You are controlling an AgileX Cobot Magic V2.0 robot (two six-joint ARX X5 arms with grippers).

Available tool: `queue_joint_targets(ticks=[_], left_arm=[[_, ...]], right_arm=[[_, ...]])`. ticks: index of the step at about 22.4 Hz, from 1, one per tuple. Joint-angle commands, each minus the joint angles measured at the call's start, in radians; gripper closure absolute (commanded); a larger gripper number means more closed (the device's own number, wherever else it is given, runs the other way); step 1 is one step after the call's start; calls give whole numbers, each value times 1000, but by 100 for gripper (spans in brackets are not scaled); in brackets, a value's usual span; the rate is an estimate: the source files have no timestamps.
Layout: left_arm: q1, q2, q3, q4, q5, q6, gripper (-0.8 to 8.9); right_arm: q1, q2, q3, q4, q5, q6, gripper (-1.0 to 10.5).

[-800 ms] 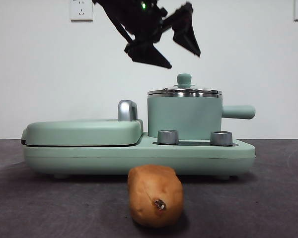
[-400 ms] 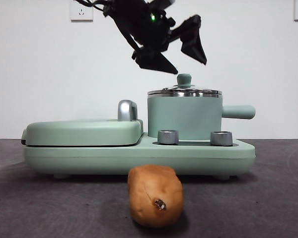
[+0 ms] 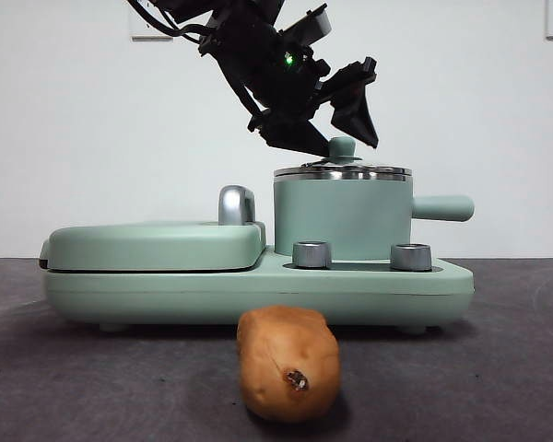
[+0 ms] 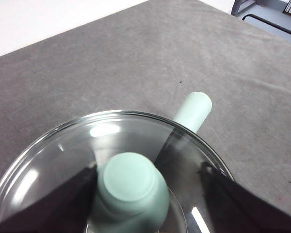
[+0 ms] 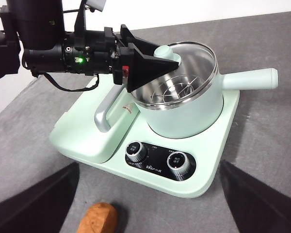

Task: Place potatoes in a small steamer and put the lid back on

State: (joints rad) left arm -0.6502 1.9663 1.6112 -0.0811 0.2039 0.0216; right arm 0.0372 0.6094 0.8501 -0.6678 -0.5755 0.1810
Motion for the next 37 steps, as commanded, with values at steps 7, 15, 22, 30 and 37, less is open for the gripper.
queue_joint_targets(ticks=[7,15,22,30,37], left_arm=[[-8,52,24,7,-14,25,653],[-11,52,24,19,-15,47,738],[-11,52,82,24,-15,46,784],[-10,37,425,-422,-13,45,790],[37,-143,468,-625,-8,57,790]], right_arm=[[0,4,16,-28,-3,2,482],[0,3,16,-46,-2,2,482],[0,3,16,-43,-1,2,482],[0,4,16,-43,-2,2,482],[132,74,16,-65,11,132,482]])
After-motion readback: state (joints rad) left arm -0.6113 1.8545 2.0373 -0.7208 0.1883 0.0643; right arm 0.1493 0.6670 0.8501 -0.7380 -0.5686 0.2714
